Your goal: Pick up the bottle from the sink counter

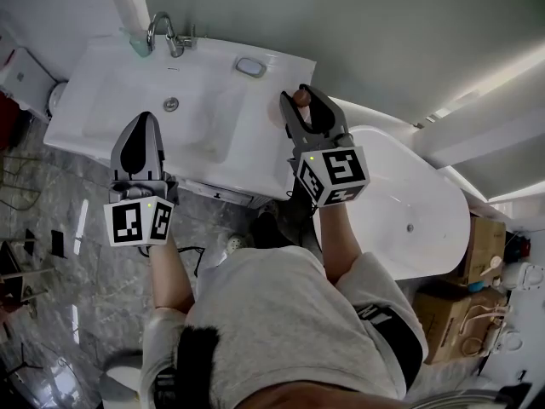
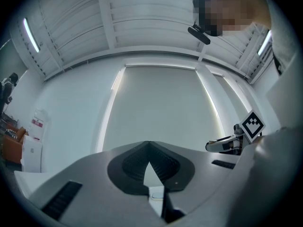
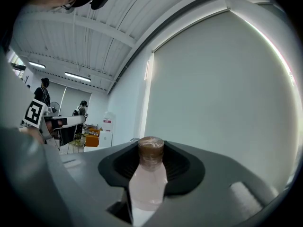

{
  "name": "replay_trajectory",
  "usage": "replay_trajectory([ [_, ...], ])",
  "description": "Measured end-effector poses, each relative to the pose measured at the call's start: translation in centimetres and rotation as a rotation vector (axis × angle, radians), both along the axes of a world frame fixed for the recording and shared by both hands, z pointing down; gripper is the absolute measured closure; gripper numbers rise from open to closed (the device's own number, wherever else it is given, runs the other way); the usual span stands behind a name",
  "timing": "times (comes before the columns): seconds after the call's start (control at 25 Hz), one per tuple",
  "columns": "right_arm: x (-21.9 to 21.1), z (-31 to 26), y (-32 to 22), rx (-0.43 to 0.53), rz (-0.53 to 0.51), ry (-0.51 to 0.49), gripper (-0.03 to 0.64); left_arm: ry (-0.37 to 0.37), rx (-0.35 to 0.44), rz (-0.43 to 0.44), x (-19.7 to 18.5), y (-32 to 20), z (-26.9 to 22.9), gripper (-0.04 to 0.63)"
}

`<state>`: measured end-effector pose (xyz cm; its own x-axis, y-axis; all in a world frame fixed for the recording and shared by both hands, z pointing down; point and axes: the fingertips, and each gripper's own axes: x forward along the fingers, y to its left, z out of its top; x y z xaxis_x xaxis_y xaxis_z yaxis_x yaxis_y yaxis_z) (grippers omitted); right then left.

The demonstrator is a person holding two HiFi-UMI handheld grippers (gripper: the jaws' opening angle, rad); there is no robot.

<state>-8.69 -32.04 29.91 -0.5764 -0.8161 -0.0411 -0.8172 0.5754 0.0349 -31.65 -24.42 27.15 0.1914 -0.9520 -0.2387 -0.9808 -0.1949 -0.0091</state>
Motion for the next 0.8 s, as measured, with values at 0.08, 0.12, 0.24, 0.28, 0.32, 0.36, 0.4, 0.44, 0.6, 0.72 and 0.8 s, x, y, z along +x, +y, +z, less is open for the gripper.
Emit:
replay_trajectory([
  [0.08,0.2,-0.2,0.7,0.006,0.004,-0.005,0.468,-0.003,0.003,0.007,0.2,0.4,-0.1,0.589],
  [0.12,0.3,-0.3,1.0,0.009,0.007,-0.007,0.468,-0.004,0.005,0.009,0.3,0.6,-0.1,0.589],
  [0.24,0.6,-0.7,2.0,0.017,0.012,-0.015,0.468,-0.007,0.01,0.016,0.7,1.2,-0.3,0.589],
  [0.28,0.8,-0.8,2.3,0.019,0.013,-0.019,0.468,-0.007,0.011,0.018,0.8,1.4,-0.4,0.589],
  [0.32,0.9,-0.9,2.6,0.022,0.014,-0.023,0.468,-0.007,0.012,0.021,0.9,1.6,-0.4,0.589],
  [0.36,1.0,-1.1,2.9,0.025,0.016,-0.026,0.468,-0.007,0.013,0.023,1.0,1.8,-0.5,0.589],
  [0.4,1.2,-1.2,3.1,0.028,0.017,-0.029,0.468,-0.008,0.014,0.025,1.1,1.9,-0.5,0.589],
  [0.44,1.3,-1.3,3.3,0.031,0.018,-0.031,0.468,-0.009,0.014,0.026,1.3,2.0,-0.5,0.589],
  [0.6,1.8,-1.7,4.0,0.038,0.022,-0.048,0.468,-0.009,0.015,0.034,1.7,2.2,-0.6,0.589],
  [0.72,2.2,-2.0,4.5,0.046,0.024,-0.056,0.468,-0.01,0.016,0.039,2.1,2.5,-0.6,0.589],
  [0.8,2.4,-2.1,4.8,0.054,0.022,-0.058,0.468,-0.013,0.017,0.042,2.4,2.7,-0.7,0.589],
])
